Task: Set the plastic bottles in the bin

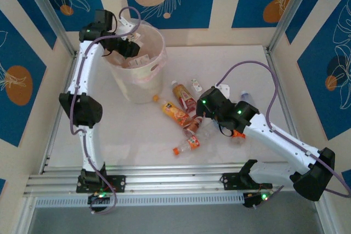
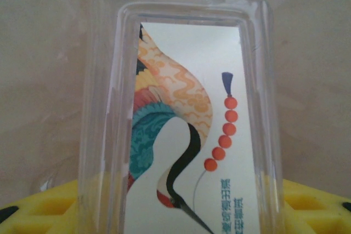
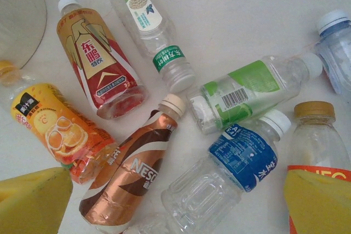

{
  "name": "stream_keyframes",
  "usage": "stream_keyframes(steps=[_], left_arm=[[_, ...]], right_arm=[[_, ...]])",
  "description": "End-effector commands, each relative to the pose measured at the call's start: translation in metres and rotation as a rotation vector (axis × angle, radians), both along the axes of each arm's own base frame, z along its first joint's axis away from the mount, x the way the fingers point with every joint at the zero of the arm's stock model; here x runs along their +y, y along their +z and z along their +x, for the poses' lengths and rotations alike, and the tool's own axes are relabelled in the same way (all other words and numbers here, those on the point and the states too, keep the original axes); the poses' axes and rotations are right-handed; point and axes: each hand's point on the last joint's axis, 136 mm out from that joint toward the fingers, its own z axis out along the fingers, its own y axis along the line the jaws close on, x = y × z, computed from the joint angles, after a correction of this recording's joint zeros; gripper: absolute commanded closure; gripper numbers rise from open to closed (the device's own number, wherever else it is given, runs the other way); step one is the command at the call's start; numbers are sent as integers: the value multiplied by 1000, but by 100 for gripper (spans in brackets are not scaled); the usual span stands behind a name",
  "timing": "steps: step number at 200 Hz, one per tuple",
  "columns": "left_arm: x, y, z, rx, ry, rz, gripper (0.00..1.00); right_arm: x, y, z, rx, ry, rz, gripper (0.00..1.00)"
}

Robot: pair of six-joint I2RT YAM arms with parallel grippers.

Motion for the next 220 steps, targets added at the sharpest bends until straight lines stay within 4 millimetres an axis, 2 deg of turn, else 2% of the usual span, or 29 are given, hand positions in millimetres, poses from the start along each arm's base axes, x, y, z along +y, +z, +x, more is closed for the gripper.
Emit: stream_keyframes(steps=[1,75,119,163,190,203,220], left_arm=[[2,-11,0,1,10,113,54],[6,-50,19,8,86,316,53],[1,-61,25,6,90,341,50],[3,-81,27,45,94,365,48],[4,-79,30,36,104,362,37],[5,-73,32,17,113,360,28],[6,-62,34,-11,131,362,21]], right_arm=[[-6,18,1,-44,-38,30,1],[-6,15,0,-36,-36,22,1],[-6,10,0,-24,-41,15,1],[-7,11,0,-27,-43,14,1],[-8,10,0,-26,-42,7,1],[-8,10,1,-25,-45,6,1],[-8,9,1,-24,-46,6,1]])
